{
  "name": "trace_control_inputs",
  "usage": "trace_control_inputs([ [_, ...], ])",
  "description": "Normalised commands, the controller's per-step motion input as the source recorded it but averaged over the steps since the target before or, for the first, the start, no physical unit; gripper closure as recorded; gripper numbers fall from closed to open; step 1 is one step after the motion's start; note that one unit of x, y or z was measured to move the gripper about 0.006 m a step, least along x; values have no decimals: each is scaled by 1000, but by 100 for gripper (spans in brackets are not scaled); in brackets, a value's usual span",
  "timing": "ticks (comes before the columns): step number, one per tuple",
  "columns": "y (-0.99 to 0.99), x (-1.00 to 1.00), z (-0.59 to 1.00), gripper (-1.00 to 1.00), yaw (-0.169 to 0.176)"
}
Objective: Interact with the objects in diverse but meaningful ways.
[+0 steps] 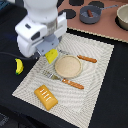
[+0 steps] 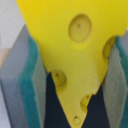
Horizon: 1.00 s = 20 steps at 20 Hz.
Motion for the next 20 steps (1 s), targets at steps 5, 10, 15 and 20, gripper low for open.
trace_control_inputs([
  [5,769,634,766,100,-26],
  [10,787,689,610,100,-4],
  [15,679,706,303,100,-13],
  [20,590,735,1,100,-30],
])
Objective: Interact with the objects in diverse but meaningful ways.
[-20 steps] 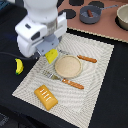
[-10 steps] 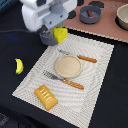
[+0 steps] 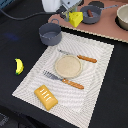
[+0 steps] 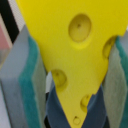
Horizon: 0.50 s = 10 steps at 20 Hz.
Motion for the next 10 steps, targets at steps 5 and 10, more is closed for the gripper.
trace_control_inputs([
  [5,518,694,-152,100,-47],
  [10,456,551,-255,100,-46],
])
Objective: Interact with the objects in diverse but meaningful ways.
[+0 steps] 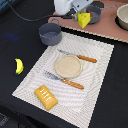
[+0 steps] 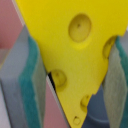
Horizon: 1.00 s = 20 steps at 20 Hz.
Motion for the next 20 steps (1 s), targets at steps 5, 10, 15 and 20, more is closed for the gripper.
trace_control_inputs([
  [5,293,287,-435,100,-34],
  [10,210,115,-579,100,-3],
  [15,181,92,-526,100,0],
  [20,277,307,177,-100,0],
])
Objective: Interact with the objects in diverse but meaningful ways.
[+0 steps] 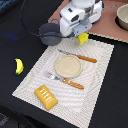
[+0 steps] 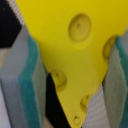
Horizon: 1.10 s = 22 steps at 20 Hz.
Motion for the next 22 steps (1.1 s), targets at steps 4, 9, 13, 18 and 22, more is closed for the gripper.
trace_control_inputs([
  [4,304,309,982,-100,0],
  [9,210,243,1000,-100,0],
  [13,-122,36,799,-100,0],
  [18,-575,-398,171,-100,-7],
  [22,-646,-760,-284,-100,-38],
])
